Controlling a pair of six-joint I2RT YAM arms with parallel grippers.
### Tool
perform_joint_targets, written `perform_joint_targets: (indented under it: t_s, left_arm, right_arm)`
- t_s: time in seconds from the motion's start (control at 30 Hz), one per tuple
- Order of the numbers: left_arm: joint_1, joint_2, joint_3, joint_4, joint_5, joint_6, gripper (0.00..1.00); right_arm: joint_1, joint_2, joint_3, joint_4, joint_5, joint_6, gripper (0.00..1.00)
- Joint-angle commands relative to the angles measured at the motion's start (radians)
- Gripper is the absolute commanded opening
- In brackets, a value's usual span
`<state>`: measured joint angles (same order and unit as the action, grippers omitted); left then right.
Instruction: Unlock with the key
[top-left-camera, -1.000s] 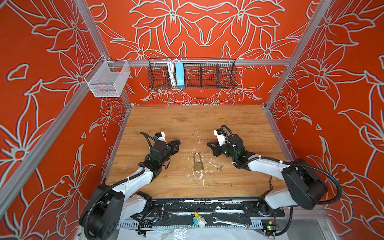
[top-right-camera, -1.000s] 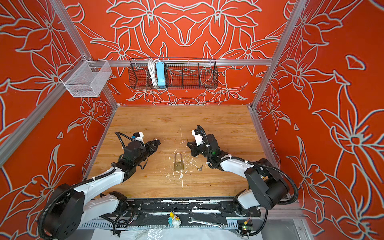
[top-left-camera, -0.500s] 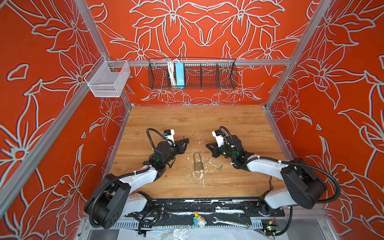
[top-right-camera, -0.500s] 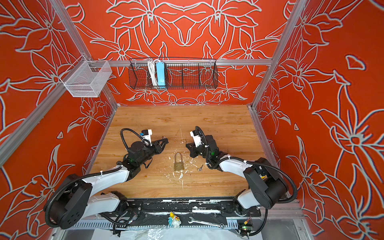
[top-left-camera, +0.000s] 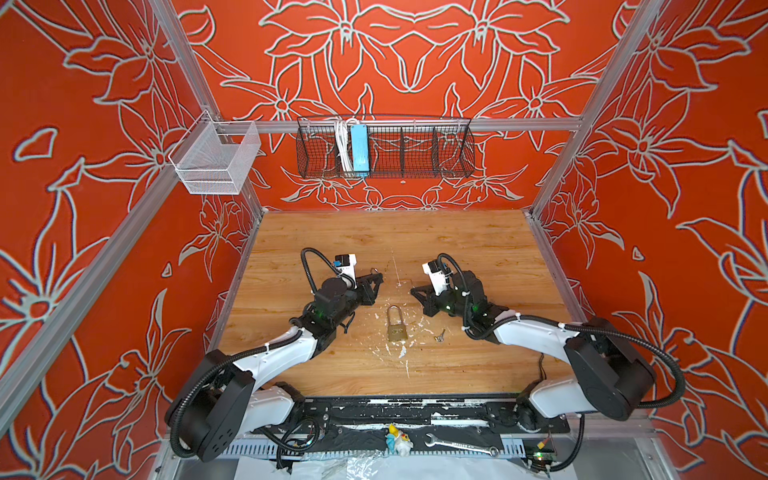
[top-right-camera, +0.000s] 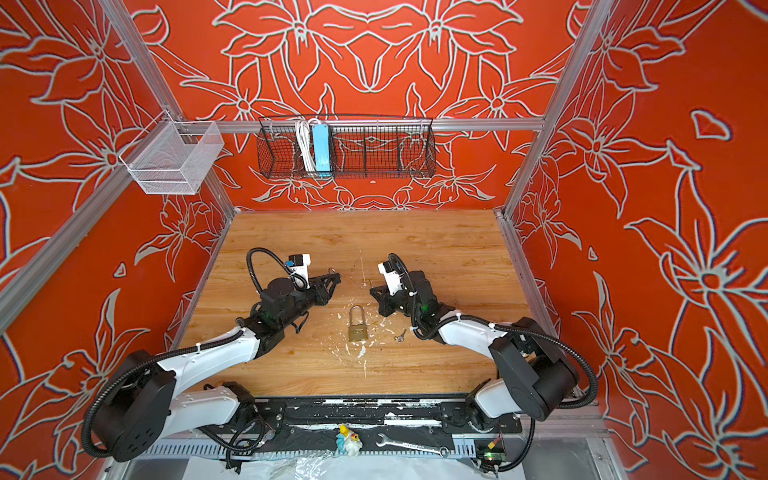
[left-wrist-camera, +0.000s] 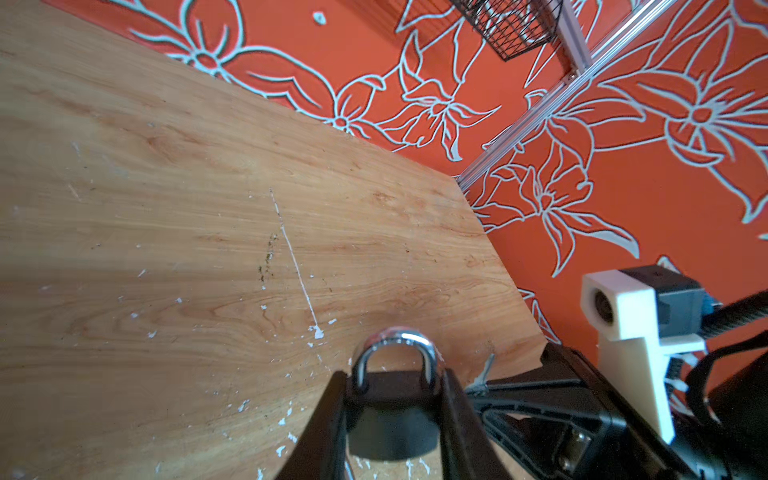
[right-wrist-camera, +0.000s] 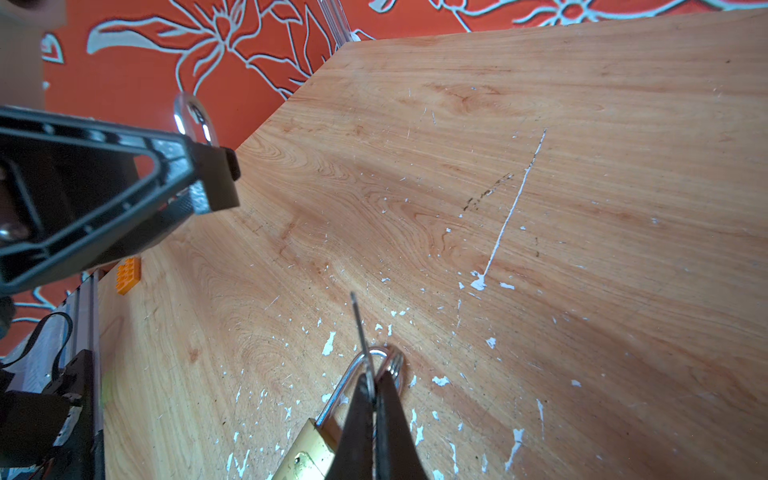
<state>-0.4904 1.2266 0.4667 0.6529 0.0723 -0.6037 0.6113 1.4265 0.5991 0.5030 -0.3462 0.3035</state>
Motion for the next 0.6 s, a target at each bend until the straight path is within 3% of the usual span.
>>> perform_joint_targets:
  t_s: [0.0,0.1,0.3,0.4,0.47,0.57]
  left_arm:
    - [-0.003,0.025,-0.100,0.278,-0.022,-0.051,0.00]
    - [-0.006,0.061,-0.188,0.481,-0.093,-0.162,0.00]
    - [-0.007,0.075,-0.184,0.459,-0.082,-0.236,0.00]
    - [-0.012,0.062,-0.221,0.518,-0.143,-0.250,0.00]
    - [-0.011,0.045,-0.220,0.467,-0.190,-0.284,0.00]
    - [-0.011,0.032,-0.167,0.320,-0.170,-0.304,0.00]
  right_arm:
    - [0.010,-0.033,0.007,-0.013,0.025,-0.014,0.00]
    - [0.023,-0.009,0.015,0.009,-0.012,-0.005,0.00]
    - [0.098,0.065,0.072,-0.010,-0.054,-0.027,0.00]
    - [0.108,0.087,0.079,-0.005,-0.044,-0.007,0.00]
    - [0.114,0.095,0.084,-0.009,-0.042,0.000,0.00]
    - [0.140,0.107,0.104,-0.034,-0.032,-0.009,0.00]
